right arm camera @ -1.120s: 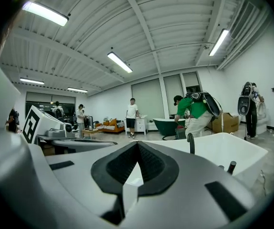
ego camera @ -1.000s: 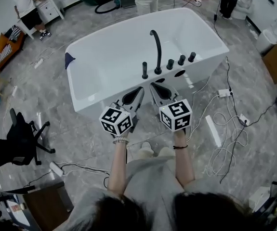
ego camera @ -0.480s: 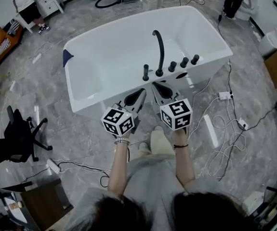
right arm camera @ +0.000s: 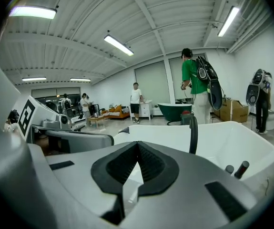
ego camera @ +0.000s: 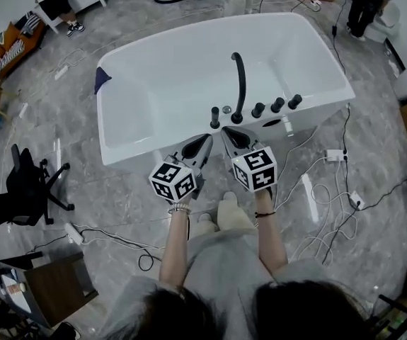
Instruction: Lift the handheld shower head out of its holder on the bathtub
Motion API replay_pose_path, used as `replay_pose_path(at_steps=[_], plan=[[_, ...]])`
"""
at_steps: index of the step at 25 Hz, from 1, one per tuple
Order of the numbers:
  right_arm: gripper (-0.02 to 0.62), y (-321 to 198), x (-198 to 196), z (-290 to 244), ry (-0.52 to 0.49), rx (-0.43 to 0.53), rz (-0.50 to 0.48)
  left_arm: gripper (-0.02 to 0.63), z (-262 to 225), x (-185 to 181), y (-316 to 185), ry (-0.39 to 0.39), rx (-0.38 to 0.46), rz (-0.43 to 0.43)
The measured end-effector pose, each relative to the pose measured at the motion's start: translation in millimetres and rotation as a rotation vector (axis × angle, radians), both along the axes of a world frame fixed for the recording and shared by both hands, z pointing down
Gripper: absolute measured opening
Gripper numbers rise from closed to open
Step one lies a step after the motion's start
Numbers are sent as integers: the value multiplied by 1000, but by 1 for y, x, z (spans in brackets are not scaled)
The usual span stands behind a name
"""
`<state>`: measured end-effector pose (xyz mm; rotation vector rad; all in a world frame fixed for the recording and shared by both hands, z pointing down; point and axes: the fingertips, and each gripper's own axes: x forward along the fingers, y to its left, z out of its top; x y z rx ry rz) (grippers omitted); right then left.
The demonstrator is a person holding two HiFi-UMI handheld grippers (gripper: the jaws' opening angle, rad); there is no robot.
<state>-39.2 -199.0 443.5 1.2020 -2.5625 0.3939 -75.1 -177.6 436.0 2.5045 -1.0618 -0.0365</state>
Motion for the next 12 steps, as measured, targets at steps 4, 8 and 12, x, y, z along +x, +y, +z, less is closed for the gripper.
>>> replay_pose_path(at_steps=[4,8,12], plan=[[2,-15,4,21,-4,-44,-28,5,18,5,-14,-5,-29,-26],[2,-31,3,44,7,-77,-54,5,41,9,-25,-25,-66,-19],[2,-53,-2,71,7,-106,-69,5,64,9,-39,-37,-107,-4]])
